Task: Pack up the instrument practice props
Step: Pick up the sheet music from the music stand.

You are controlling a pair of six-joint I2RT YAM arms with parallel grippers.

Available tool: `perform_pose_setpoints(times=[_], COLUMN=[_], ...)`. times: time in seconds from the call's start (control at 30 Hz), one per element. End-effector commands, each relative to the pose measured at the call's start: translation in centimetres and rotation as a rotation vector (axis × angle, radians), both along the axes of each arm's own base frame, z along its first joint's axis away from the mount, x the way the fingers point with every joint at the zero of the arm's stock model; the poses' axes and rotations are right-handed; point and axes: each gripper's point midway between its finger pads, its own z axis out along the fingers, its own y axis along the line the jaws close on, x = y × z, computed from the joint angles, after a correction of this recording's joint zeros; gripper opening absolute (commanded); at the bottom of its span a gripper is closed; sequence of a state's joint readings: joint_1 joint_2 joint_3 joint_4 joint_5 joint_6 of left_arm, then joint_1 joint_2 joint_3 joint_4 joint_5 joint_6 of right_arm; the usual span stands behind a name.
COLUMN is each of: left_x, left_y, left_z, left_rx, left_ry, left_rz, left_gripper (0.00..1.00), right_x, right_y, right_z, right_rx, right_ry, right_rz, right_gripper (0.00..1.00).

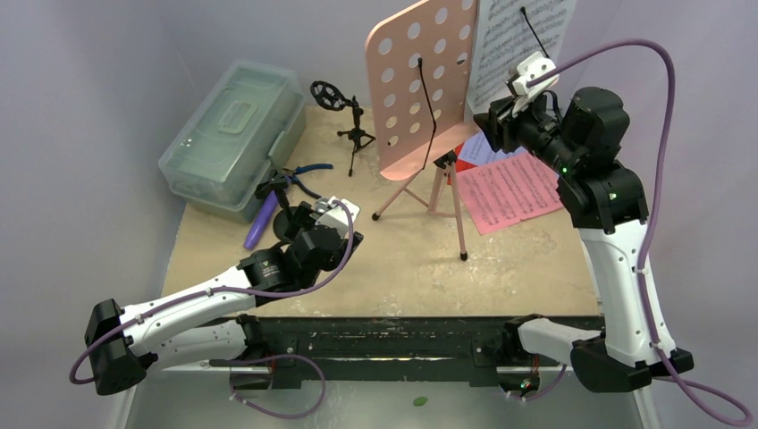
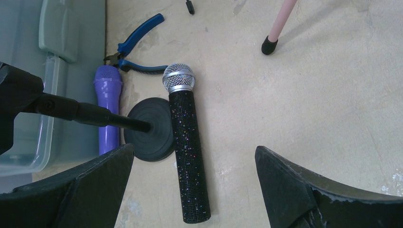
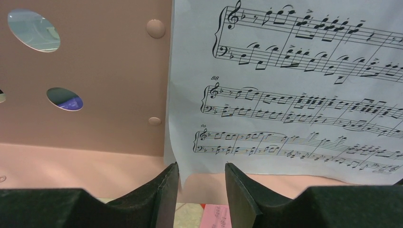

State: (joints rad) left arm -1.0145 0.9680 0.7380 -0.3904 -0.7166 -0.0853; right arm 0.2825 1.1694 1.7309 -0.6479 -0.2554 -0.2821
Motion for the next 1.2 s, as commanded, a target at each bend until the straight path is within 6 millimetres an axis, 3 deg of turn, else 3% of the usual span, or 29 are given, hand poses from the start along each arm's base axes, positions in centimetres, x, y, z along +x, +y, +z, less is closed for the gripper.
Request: perform_pose_setpoints(times=[0.0, 0.23, 0.57, 1.17], left_x=[0.3, 0.3, 0.3, 0.2], left_y=[0.0, 0.0, 0.1, -0.1], left_z=[0.4, 0.4, 0.6, 0.6], left_rx=[-0.017, -0.015, -0.021, -0.028], left_ry=[-0.014, -0.013, -0.016, -0.011], left_rz=[0.005, 0.005, 0.007, 0.0], left_gripper=[0.99, 0.99, 0.99, 0.99], right_x=[0.2, 0.3, -0.5, -7.4], right_y=[0.7, 1.0, 0.7, 5.1], right_z=[0.6, 0.3, 0.8, -1.4], right_rx=[0.005, 0.0, -0.003, -0.008], right_ry=[-0.03, -0.026, -0.048, 0.014], right_rz=[0.026, 0.031, 0.027, 0.43], right_gripper=[0.45, 0.44, 0.0, 0.0])
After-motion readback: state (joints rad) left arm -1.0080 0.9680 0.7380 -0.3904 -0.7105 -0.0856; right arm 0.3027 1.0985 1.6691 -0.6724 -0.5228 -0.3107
